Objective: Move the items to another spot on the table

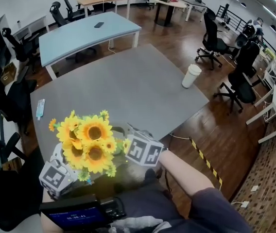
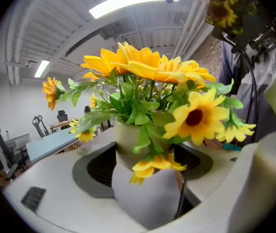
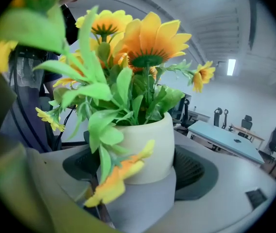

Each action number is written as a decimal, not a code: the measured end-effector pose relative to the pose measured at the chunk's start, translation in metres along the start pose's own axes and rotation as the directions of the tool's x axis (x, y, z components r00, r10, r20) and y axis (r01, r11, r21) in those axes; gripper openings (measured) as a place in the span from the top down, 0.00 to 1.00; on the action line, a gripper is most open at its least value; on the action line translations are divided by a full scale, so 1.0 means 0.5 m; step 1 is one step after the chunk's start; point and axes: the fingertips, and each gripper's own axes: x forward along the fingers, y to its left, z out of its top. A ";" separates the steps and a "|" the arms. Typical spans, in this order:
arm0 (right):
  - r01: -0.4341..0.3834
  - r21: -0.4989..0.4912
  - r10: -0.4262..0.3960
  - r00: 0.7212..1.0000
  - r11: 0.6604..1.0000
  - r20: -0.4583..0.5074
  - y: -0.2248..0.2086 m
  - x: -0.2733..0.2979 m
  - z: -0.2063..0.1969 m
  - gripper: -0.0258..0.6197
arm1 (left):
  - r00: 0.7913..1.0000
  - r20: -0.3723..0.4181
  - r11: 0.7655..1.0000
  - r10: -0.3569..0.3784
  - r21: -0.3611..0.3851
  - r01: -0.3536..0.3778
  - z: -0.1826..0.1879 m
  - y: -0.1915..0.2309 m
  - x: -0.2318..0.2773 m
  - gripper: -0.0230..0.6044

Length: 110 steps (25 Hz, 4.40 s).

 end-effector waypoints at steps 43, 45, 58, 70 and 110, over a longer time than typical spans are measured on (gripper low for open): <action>0.223 0.205 -0.237 0.971 0.953 0.044 -0.245 -0.650 -0.396 0.23 | 0.959 -0.060 0.956 -0.279 0.083 0.283 0.287 -0.295 0.688 0.34; 0.244 0.206 -0.254 0.967 0.948 0.022 -0.277 -0.648 -0.398 0.23 | 0.953 -0.043 0.949 -0.301 0.083 0.303 0.292 -0.270 0.708 0.34; 0.397 0.251 -0.387 0.918 0.883 -0.087 -0.374 -0.617 -0.398 0.23 | 0.886 0.009 0.876 -0.464 0.149 0.458 0.299 -0.169 0.761 0.34; 0.513 0.270 -0.485 0.858 0.815 -0.169 -0.397 -0.672 -0.427 0.23 | 0.825 0.021 0.812 -0.564 0.198 0.550 0.326 -0.187 0.822 0.34; 0.695 0.320 -0.689 0.709 0.644 -0.154 -0.235 -1.393 -0.759 0.23 | 0.724 -0.159 0.646 -0.671 0.355 0.676 0.595 -0.821 1.255 0.34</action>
